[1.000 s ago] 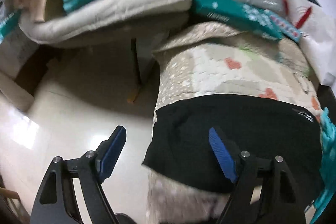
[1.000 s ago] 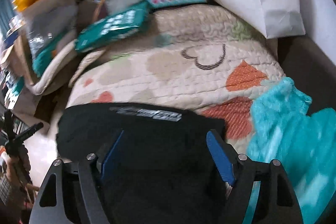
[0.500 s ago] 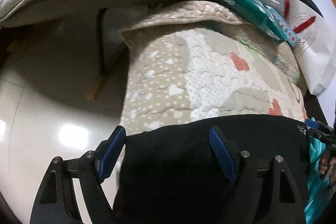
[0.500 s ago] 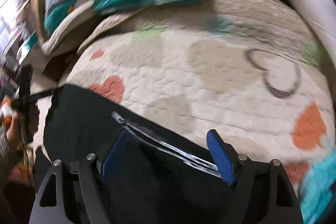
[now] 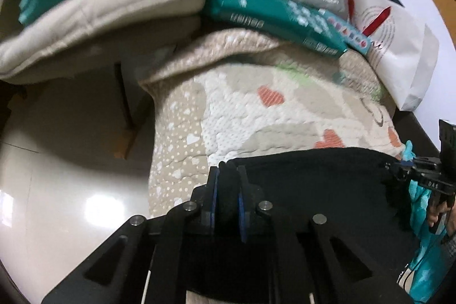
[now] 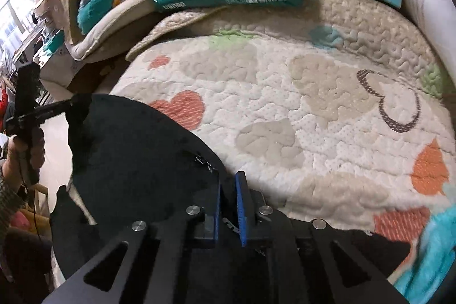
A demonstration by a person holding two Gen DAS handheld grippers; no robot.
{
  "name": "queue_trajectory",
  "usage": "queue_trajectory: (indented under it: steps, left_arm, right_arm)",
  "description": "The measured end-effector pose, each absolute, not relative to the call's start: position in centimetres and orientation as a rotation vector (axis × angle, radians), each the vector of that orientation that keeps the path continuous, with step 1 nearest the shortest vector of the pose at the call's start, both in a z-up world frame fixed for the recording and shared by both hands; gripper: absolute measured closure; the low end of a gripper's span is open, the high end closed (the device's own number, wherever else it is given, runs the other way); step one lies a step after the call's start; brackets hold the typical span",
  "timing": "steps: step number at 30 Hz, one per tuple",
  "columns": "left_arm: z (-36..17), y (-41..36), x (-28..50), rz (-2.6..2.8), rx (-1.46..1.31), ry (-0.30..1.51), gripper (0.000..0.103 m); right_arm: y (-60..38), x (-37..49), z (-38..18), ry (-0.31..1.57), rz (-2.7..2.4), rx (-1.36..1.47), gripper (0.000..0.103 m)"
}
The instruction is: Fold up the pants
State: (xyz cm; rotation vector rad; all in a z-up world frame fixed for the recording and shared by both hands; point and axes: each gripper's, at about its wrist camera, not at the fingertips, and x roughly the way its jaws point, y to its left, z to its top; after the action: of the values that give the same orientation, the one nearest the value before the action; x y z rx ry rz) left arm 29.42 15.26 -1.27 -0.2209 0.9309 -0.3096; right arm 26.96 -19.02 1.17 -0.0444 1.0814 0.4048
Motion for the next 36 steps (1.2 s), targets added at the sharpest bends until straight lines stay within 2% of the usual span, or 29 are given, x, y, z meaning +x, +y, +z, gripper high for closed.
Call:
queue_trajectory:
  steps: [6, 10, 18, 23, 28, 30, 32, 36]
  left_arm:
    - [4.0, 16.2, 22.6, -0.281, -0.212, 0.834, 0.092]
    - [5.3, 16.0, 17.1, -0.255, -0.199, 0.81, 0.092]
    - [1.8, 15.2, 8.0, -0.159, -0.052, 0.898, 0.09]
    - [-1.0, 13.4, 4.2, -0.104, 0.199, 0.989, 0.085]
    - [0.5, 14.0, 1.7, -0.071, 0.305, 1.002, 0.08]
    - [1.6, 15.3, 1.0, -0.027, 0.314, 0.995, 0.078]
    - [2.3, 16.8, 0.5, 0.034, 0.308, 1.001, 0.078]
    - [4.2, 21.2, 0.6, 0.192, 0.14, 0.991, 0.078]
  right_arm:
    - [-17.8, 20.7, 4.5, 1.048, 0.41, -0.082, 0.093]
    - [-17.0, 15.3, 5.1, 1.072, 0.424, -0.117, 0.093]
    - [-15.2, 5.7, 1.8, 1.193, 0.454, -0.18, 0.094]
    - [-14.3, 1.8, -1.9, 1.281, 0.445, -0.24, 0.093]
    - [-14.8, 0.9, -1.8, 1.311, 0.425, -0.232, 0.082]
    - [-15.6, 0.6, -0.8, 1.295, 0.391, -0.23, 0.063]
    - [-17.3, 0.4, 1.0, 1.255, 0.363, -0.185, 0.059]
    - [-21.4, 0.7, 4.2, 1.167, 0.284, -0.007, 0.058]
